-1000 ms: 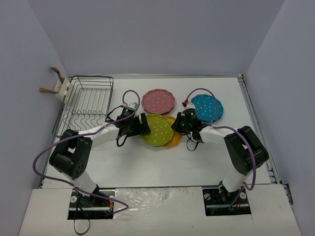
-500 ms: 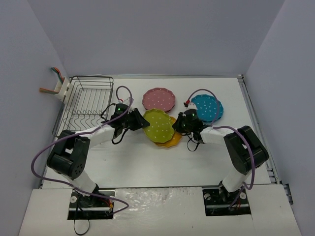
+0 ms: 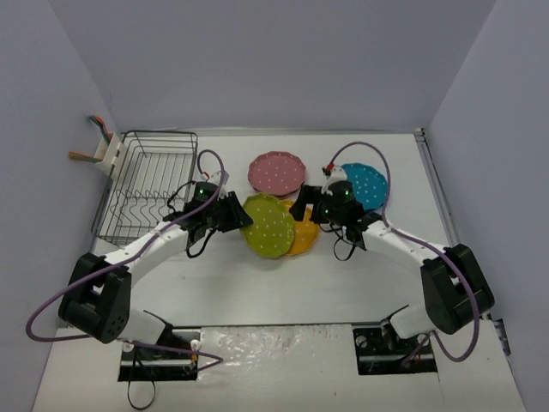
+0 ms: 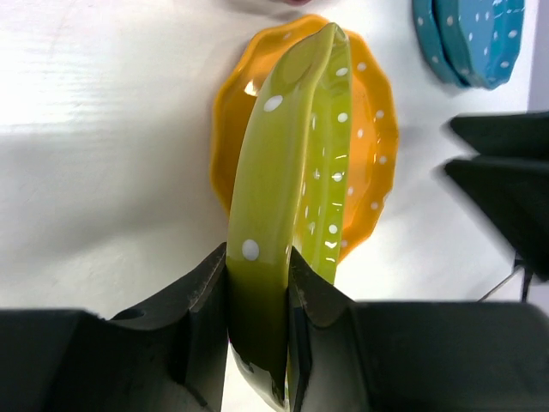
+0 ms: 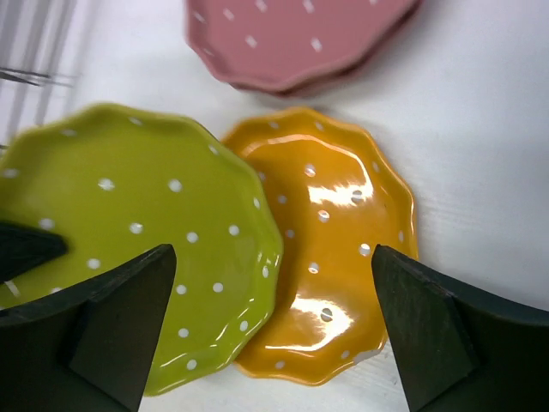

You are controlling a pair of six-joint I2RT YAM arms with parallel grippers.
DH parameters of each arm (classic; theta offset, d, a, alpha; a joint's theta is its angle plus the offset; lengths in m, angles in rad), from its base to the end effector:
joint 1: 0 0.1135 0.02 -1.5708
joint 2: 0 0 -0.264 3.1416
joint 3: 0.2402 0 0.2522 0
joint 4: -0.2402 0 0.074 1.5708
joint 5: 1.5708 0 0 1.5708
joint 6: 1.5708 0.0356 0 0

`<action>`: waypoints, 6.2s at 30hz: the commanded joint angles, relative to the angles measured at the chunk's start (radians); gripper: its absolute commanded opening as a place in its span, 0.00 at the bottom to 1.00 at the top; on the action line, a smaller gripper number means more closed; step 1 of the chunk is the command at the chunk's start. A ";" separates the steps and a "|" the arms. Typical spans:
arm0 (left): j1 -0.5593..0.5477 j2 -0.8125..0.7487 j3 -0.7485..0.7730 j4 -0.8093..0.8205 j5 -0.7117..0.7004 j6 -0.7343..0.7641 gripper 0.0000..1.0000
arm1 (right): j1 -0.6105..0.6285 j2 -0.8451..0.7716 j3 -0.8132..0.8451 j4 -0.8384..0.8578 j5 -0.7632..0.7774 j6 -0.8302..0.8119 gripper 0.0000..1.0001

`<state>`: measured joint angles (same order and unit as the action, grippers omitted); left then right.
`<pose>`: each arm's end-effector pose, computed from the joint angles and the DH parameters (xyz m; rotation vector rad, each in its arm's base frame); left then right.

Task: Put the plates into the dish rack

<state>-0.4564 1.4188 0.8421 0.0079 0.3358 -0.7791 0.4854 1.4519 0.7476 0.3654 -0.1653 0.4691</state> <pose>0.2720 -0.1466 0.2332 -0.1584 2.2986 -1.0447 0.2778 0.1531 0.2265 -0.1325 1.9831 0.7911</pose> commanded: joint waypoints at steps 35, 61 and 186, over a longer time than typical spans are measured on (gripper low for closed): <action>0.497 -0.199 0.743 -0.577 -0.491 1.047 0.00 | -0.003 -0.399 0.148 -0.173 -0.140 -0.102 1.00; 0.782 -0.070 0.662 -0.365 -0.314 1.204 0.00 | 0.037 -0.395 0.055 -0.106 -0.227 -0.123 1.00; -0.126 0.126 -0.057 0.042 -0.147 -0.327 0.97 | -0.076 0.027 0.080 -0.212 -0.134 0.383 0.00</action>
<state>-0.5777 1.5373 0.7715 -0.0017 0.1784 -1.0742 0.4310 1.5639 0.7704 0.0911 -0.2110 0.7859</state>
